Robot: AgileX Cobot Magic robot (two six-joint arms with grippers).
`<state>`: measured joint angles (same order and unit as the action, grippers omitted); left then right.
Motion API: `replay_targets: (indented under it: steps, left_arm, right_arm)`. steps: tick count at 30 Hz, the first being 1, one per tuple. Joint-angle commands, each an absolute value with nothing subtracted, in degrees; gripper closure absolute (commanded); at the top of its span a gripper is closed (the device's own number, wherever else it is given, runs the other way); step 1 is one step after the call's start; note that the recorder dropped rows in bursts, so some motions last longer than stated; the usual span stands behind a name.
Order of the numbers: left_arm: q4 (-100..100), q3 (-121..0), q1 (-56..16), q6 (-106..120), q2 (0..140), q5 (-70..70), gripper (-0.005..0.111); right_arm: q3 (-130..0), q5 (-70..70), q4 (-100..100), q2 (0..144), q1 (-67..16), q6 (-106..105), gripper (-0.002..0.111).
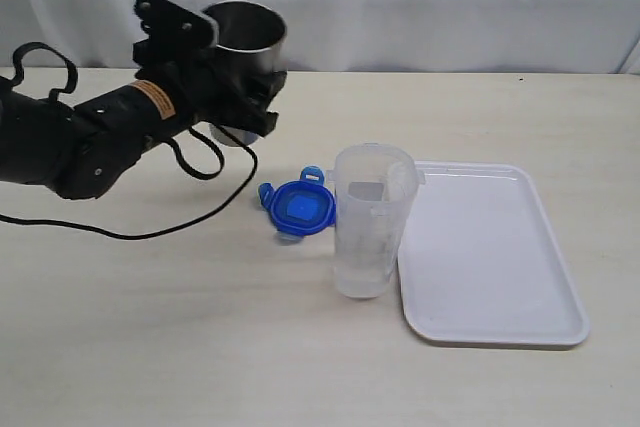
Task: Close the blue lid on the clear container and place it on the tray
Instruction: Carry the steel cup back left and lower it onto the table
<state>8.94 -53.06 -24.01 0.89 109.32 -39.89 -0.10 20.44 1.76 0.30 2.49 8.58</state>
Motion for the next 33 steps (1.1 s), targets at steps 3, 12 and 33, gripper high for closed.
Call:
replay_targets:
  steps: [3, 12, 33]
  left_arm:
    - [13.44, -57.14, -13.84, -6.53, 115.06, -49.58, 0.107]
    - [16.31, -79.93, -6.58, -12.3, 133.56, -49.62, 0.107]
    - [18.9, -88.07, -6.04, -14.84, 142.62, -48.44, 0.107]
  right_arm:
    - [0.0, 20.21, 1.74, 0.0, 2.53, 8.66, 0.104]
    - [0.0, 20.21, 1.74, 0.0, 2.53, 8.66, 0.104]
    - [0.0, 20.21, 1.74, 0.0, 2.53, 8.66, 0.104]
